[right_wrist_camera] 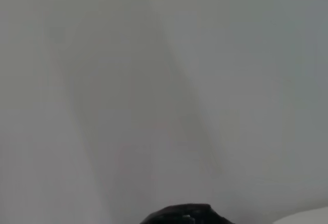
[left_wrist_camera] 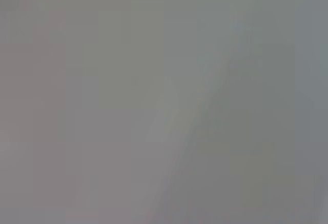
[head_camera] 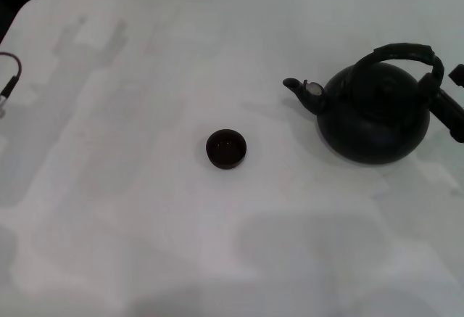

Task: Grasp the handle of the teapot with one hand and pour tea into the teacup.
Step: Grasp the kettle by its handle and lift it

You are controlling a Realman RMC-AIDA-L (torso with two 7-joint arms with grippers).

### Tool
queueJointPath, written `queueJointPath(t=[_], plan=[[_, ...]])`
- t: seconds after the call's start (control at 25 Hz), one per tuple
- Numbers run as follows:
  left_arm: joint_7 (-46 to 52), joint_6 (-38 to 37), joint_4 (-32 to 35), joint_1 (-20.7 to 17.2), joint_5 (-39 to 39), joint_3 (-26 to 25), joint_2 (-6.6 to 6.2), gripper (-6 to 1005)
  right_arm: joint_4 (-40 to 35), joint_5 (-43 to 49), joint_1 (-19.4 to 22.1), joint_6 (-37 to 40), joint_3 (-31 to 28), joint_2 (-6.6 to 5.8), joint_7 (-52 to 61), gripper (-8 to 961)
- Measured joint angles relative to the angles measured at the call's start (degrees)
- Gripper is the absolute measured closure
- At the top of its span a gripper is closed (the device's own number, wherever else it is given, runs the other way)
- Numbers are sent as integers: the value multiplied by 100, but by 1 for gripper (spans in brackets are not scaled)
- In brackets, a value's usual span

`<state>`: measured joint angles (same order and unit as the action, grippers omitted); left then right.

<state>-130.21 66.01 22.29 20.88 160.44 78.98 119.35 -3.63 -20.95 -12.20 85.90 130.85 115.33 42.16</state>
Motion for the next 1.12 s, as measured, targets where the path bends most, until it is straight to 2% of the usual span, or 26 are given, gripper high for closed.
queueJointPath(t=[0.28, 0.72, 0.8, 1.04, 1.12], plan=[[4, 9, -186, -4, 25, 17, 9, 134, -169, -52, -147, -481, -119, 10, -64, 95], [6, -44, -314, 10, 170, 1, 3, 133, -325, -62, -119, -807, -166, 22, -169, 189], [3, -45, -318, 11, 171, -2, 2, 133, -358, -62, -112, -818, -166, 24, -174, 401], [4, -45, -326, 12, 175, -6, 0, 133, -430, -58, -97, -827, -196, 24, -181, 650], [4, -45, -330, 13, 177, -4, 0, 133, -452, -58, -97, -807, -198, 24, -186, 682]])
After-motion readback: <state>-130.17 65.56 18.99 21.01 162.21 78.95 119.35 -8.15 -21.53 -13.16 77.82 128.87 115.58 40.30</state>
